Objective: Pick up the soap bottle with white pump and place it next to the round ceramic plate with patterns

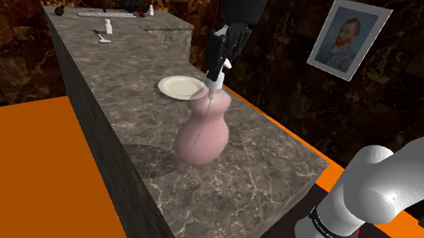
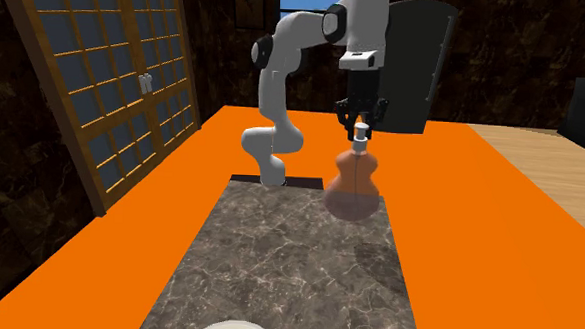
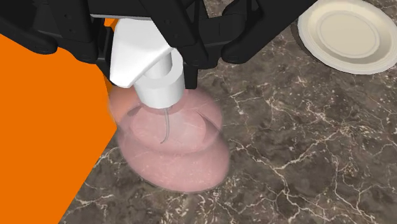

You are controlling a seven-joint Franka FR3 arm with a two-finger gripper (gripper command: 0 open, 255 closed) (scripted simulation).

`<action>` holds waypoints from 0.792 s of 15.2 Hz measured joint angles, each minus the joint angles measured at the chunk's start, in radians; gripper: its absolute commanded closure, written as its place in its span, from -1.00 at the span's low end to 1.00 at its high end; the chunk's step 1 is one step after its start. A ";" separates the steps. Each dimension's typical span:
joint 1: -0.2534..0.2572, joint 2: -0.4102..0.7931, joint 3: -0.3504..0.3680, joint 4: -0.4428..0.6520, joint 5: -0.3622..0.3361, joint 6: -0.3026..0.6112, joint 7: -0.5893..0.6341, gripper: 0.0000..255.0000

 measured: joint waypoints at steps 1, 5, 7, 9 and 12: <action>0.000 0.003 0.000 0.017 -0.001 -0.014 0.002 1.00; -0.009 0.010 -0.023 0.045 -0.008 -0.038 -0.023 1.00; -0.022 0.029 -0.052 0.060 -0.020 -0.040 -0.063 1.00; -0.036 0.043 -0.082 0.064 -0.030 -0.035 -0.105 1.00; -0.057 0.060 -0.134 0.077 -0.044 -0.037 -0.176 1.00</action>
